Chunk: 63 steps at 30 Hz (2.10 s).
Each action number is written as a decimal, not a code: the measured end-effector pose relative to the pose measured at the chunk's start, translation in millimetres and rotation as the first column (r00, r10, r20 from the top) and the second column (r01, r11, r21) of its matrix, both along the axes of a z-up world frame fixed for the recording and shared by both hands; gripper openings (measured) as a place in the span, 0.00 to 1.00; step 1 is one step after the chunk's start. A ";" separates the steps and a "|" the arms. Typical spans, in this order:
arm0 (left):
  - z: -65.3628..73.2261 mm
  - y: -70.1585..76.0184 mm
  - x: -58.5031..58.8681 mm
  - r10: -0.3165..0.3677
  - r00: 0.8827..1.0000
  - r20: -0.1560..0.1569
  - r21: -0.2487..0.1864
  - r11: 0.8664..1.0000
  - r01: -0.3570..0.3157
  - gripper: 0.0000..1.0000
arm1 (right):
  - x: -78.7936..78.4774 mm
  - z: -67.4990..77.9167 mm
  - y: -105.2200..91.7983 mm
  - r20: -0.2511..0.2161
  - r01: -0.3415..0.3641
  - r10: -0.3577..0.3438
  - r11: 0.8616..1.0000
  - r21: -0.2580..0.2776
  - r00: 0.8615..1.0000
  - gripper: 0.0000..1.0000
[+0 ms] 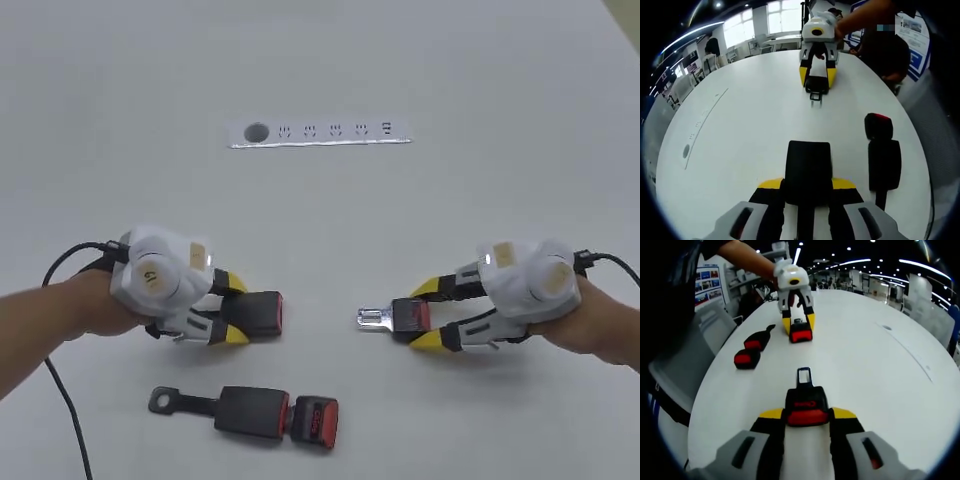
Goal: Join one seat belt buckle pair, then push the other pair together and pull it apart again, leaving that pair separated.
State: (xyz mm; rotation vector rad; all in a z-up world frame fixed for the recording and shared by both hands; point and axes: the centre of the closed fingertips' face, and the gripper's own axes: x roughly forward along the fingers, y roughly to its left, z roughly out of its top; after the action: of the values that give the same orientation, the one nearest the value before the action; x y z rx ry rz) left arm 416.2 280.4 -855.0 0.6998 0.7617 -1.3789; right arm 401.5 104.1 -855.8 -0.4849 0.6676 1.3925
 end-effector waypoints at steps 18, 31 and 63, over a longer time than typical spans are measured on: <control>0.8 1.7 -1.1 -0.007 1.000 0.001 0.009 1.000 0.007 0.35 | 13.5 -3.5 55.9 -0.005 -0.008 0.008 0.999 0.046 1.000 0.35; 0.0 2.6 -1.1 -0.025 1.000 0.003 0.024 0.999 0.025 0.34 | 16.4 -2.8 92.1 -0.010 0.011 -0.010 0.998 0.061 1.000 0.35; -4.8 4.3 1.8 -0.073 0.997 0.007 0.039 0.997 0.073 0.34 | 18.8 -3.0 127.1 -0.053 0.071 -0.069 0.997 0.033 0.996 0.33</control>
State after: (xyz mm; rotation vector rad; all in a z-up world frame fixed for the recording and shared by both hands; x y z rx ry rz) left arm 418.0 284.7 -859.8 0.7698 0.7635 -1.4296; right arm 420.3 231.2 -858.8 -0.3953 0.6947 1.3520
